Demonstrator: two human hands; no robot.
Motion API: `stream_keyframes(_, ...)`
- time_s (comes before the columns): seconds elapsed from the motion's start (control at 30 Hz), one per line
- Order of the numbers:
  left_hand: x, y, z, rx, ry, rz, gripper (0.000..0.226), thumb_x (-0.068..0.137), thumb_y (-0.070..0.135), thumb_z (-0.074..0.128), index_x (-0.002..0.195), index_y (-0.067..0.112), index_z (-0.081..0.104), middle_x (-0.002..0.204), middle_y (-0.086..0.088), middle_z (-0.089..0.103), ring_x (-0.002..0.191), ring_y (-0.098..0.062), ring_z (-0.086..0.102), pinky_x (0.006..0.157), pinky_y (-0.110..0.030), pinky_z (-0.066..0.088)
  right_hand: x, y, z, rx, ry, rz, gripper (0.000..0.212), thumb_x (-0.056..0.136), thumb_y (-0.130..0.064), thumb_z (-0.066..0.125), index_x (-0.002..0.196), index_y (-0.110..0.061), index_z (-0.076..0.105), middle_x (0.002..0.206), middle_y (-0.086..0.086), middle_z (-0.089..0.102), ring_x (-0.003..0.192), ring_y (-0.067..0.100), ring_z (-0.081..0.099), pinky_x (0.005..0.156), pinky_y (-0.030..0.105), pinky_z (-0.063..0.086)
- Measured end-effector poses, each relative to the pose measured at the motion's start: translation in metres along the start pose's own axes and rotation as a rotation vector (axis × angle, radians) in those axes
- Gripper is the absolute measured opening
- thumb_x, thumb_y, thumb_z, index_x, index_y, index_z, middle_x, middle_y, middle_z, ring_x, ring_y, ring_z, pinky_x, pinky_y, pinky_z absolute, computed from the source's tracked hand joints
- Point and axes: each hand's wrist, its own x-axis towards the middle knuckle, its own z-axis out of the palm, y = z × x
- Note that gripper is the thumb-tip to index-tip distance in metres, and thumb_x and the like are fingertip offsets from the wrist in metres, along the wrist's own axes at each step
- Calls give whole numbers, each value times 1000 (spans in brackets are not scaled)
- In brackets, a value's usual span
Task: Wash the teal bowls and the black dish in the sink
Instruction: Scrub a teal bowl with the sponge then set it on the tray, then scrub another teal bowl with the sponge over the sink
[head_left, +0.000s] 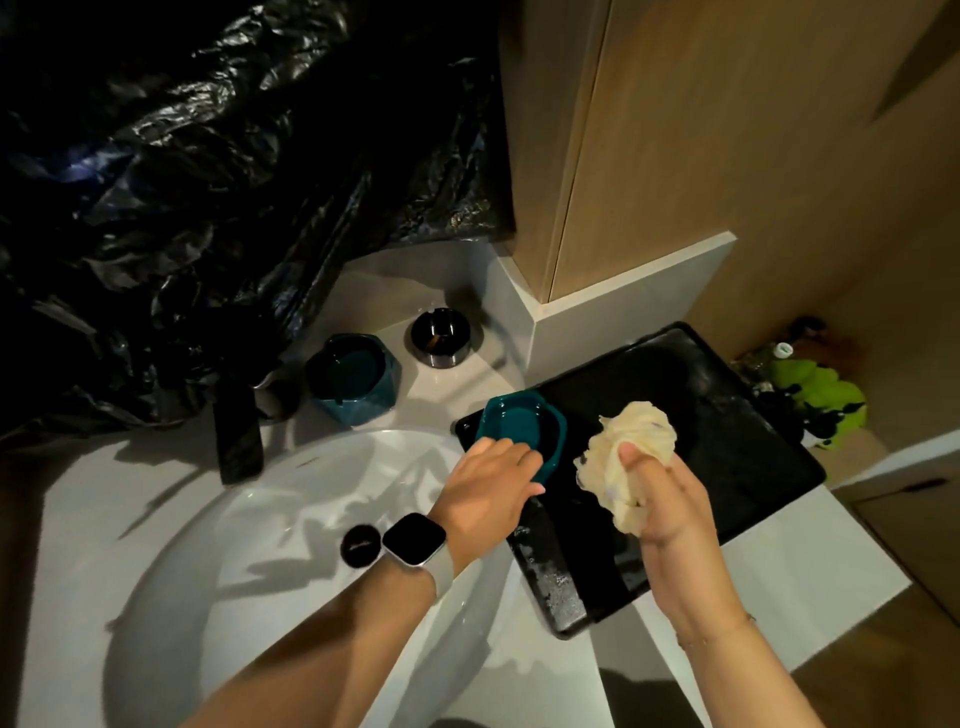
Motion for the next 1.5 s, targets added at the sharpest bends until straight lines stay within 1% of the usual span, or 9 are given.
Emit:
stream_keyframes(0.27,1,1,9,12,3,23,25,81,28,79,76,18,56,71,5,55,64,-15,53,73,-28,29,6,4,4,-25,-5,9,23,94,-24,56,112,-19,68,110,8,71,107,26,65,97,40,49)
stream_keyframes(0.4,-3,-5,-5,-197,48,-52,31,91,43,55,99,14,62,102,0,59,99,-15,48,101,-30,32,6,2,9,-28,3,10,17,93,-20,57,105,-23,69,100,0,74,98,18,69,85,31,51)
stream_keyframes(0.53,-20,-32,-41,-600,403,-849,15,93,26,66,99,13,62,92,4,62,94,-16,61,78,-11,43,12,-2,21,-6,-19,54,15,91,-19,59,100,-26,70,94,-5,75,92,12,71,81,27,50)
stream_keyframes(0.6,-35,-52,-48,-871,522,-1268,11,94,20,64,97,10,60,92,-1,62,97,-29,65,70,-19,46,14,-2,33,8,-67,66,17,91,-18,59,102,-25,70,99,-3,75,97,15,70,83,28,51)
stream_keyframes(0.73,-49,-74,-59,-1634,524,-1604,50,93,36,65,135,17,44,149,-10,37,133,-31,43,100,-46,47,11,0,60,35,-225,67,22,93,-19,57,112,-18,68,107,4,72,101,17,68,83,25,53)
stream_keyframes(0.83,-33,-98,-69,-1777,539,-1847,74,78,60,71,142,36,41,155,-7,24,135,-34,34,94,-54,46,10,3,78,30,-294,85,23,93,-20,57,113,-14,67,106,6,72,100,19,68,85,27,53)
stream_keyframes(0.97,-14,-115,-70,-1957,503,-1892,77,83,58,67,146,26,35,152,-14,24,137,-38,30,95,-54,45,11,9,92,11,-300,114,24,93,-20,56,114,-16,67,107,7,73,102,20,68,82,26,53)
stream_keyframes(1.27,-50,-101,-42,-1917,789,-1581,33,92,6,56,124,-1,57,129,-21,61,117,-31,61,93,-42,54,13,29,98,-16,-225,197,23,92,-17,58,112,-15,69,107,10,73,104,25,68,84,27,53)
stream_keyframes(1.5,-93,-78,-47,-1848,648,-1437,31,92,6,62,122,-3,60,117,-19,68,108,-29,67,100,-47,51,3,33,101,-45,-285,186,25,92,-17,58,115,-14,67,109,13,71,105,27,67,88,31,49)
